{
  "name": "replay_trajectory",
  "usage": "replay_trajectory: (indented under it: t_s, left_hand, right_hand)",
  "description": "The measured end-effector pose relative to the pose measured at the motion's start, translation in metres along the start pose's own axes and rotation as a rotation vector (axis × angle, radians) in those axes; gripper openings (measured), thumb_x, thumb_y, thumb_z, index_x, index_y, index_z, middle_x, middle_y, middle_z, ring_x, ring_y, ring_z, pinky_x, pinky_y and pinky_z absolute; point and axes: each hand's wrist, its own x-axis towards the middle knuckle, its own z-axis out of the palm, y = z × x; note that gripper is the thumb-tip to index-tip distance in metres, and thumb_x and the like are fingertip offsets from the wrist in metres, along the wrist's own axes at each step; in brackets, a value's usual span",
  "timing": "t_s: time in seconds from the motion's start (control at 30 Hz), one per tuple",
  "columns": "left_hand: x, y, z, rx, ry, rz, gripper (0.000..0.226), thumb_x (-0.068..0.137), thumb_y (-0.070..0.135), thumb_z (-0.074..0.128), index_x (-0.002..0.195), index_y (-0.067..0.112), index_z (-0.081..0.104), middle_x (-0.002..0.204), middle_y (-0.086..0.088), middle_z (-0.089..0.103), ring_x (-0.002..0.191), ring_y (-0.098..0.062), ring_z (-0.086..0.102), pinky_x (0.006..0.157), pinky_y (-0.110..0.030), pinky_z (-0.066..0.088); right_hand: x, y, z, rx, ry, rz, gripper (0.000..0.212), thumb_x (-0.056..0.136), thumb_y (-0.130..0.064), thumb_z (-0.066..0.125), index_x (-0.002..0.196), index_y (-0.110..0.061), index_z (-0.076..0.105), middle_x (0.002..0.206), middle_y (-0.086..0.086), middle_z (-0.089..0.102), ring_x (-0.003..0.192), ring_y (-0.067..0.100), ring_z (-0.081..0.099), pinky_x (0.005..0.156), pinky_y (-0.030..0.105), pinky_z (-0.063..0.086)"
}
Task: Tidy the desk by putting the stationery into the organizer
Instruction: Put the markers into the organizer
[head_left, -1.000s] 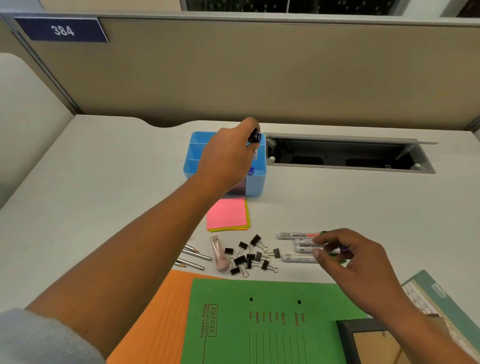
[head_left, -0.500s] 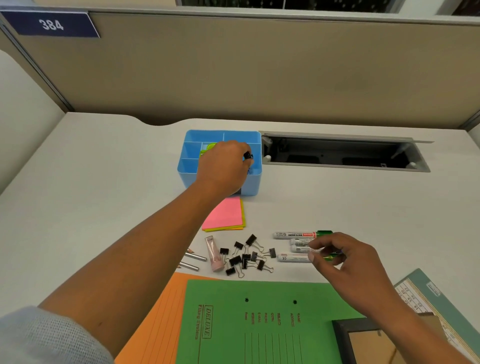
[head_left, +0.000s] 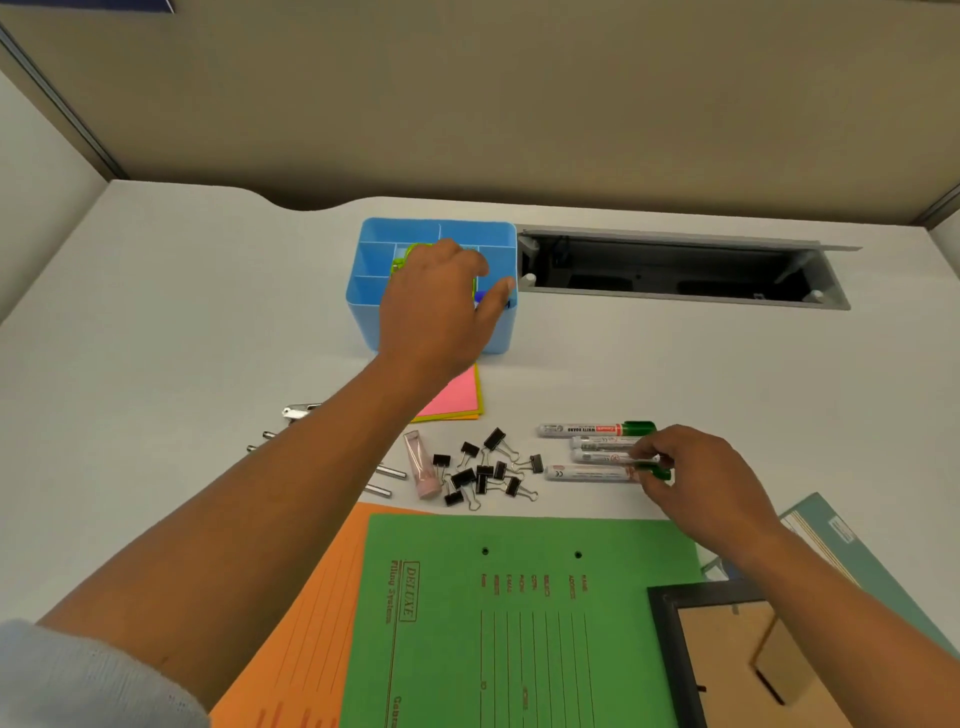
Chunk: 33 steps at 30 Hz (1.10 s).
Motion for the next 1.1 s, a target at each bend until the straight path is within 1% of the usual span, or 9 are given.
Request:
replay_trajectory:
  t_s: [0.1, 0.2, 0.33, 0.53, 0.63, 0.73, 0.87, 1.0, 1.1]
  left_hand:
    - [-0.032, 0.004, 0.001, -0.119, 0.121, 0.004, 0.036, 0.095, 0.048, 0.05, 0.096, 0.017, 0.067, 0.091, 0.002, 0.062, 0.09, -0.014, 0.051, 0.071, -0.029, 0.041]
    - [-0.069, 0.011, 0.007, -0.188, 0.055, 0.005, 0.034, 0.094, 0.049, 0.048, 0.094, 0.021, 0.067, 0.085, 0.007, 0.058, 0.084, -0.011, 0.049, 0.069, -0.027, 0.038]
    - [-0.11, 0.022, 0.017, -0.236, -0.047, -0.021, 0.029, 0.094, 0.048, 0.052, 0.094, 0.022, 0.067, 0.082, 0.008, 0.056, 0.083, -0.01, 0.047, 0.066, -0.028, 0.04]
    - [-0.138, 0.038, 0.021, -0.328, -0.164, -0.073, 0.023, 0.092, 0.048, 0.055, 0.092, 0.027, 0.067, 0.078, 0.014, 0.055, 0.081, -0.006, 0.048, 0.063, -0.027, 0.04]
    - [-0.14, 0.04, 0.02, -0.33, -0.192, -0.083, 0.021, 0.092, 0.046, 0.058, 0.096, 0.027, 0.067, 0.079, 0.016, 0.054, 0.08, -0.004, 0.046, 0.064, -0.025, 0.035]
    - [-0.141, 0.04, 0.019, -0.326, -0.227, -0.089, 0.022, 0.093, 0.046, 0.058, 0.1, 0.028, 0.067, 0.081, 0.019, 0.052, 0.081, -0.002, 0.045, 0.065, -0.023, 0.035]
    - [-0.142, 0.041, 0.018, -0.333, -0.263, -0.086, 0.021, 0.093, 0.044, 0.058, 0.103, 0.028, 0.067, 0.084, 0.021, 0.051, 0.083, -0.001, 0.046, 0.067, -0.022, 0.037]
    - [-0.141, 0.042, 0.015, -0.336, -0.332, -0.039, 0.024, 0.092, 0.042, 0.06, 0.112, 0.031, 0.065, 0.092, 0.018, 0.057, 0.083, -0.001, 0.045, 0.072, -0.023, 0.04]
    - [-0.136, 0.044, 0.009, -0.298, -0.444, 0.072, 0.037, 0.089, 0.042, 0.064, 0.125, 0.034, 0.059, 0.105, 0.016, 0.056, 0.084, 0.0, 0.042, 0.075, -0.024, 0.043]
  right_hand:
    - [0.0, 0.007, 0.002, -0.092, -0.034, 0.018, 0.023, 0.083, -0.024, 0.072, 0.105, -0.028, 0.069, 0.105, -0.005, 0.067, 0.09, 0.016, 0.06, 0.073, 0.03, 0.051]
    - [-0.001, 0.012, 0.004, -0.17, -0.05, 0.047, 0.026, 0.082, -0.027, 0.072, 0.108, -0.029, 0.067, 0.109, -0.006, 0.067, 0.093, 0.016, 0.06, 0.067, 0.026, 0.046]
    - [-0.002, 0.013, 0.005, -0.214, -0.068, 0.067, 0.029, 0.082, -0.029, 0.071, 0.11, -0.03, 0.066, 0.109, -0.006, 0.066, 0.096, 0.017, 0.059, 0.069, 0.028, 0.048]
    - [-0.003, 0.013, 0.008, -0.264, -0.09, 0.067, 0.023, 0.08, -0.032, 0.07, 0.103, -0.031, 0.068, 0.101, -0.007, 0.065, 0.087, 0.015, 0.059, 0.063, 0.028, 0.05]
    - [-0.004, 0.012, 0.009, -0.294, -0.112, 0.056, 0.016, 0.077, -0.035, 0.068, 0.092, -0.033, 0.067, 0.095, -0.009, 0.061, 0.08, 0.012, 0.055, 0.056, 0.025, 0.046]
    - [-0.008, 0.008, 0.006, -0.305, -0.136, 0.063, 0.011, 0.074, -0.04, 0.064, 0.084, -0.035, 0.065, 0.088, -0.012, 0.063, 0.075, 0.011, 0.056, 0.055, 0.025, 0.047]
    - [-0.015, -0.001, 0.0, -0.3, -0.15, 0.061, 0.012, 0.075, -0.043, 0.061, 0.083, -0.034, 0.064, 0.083, -0.013, 0.065, 0.072, 0.01, 0.057, 0.057, 0.023, 0.043]
    - [-0.024, -0.015, -0.012, -0.184, -0.057, 0.008, 0.011, 0.075, -0.044, 0.067, 0.083, -0.037, 0.063, 0.078, -0.016, 0.061, 0.071, 0.008, 0.055, 0.057, 0.023, 0.041]
    - [-0.028, -0.032, -0.026, -0.031, 0.025, -0.058, 0.013, 0.071, -0.039, 0.072, 0.078, -0.04, 0.061, 0.071, -0.019, 0.058, 0.066, 0.002, 0.054, 0.055, 0.023, 0.039]
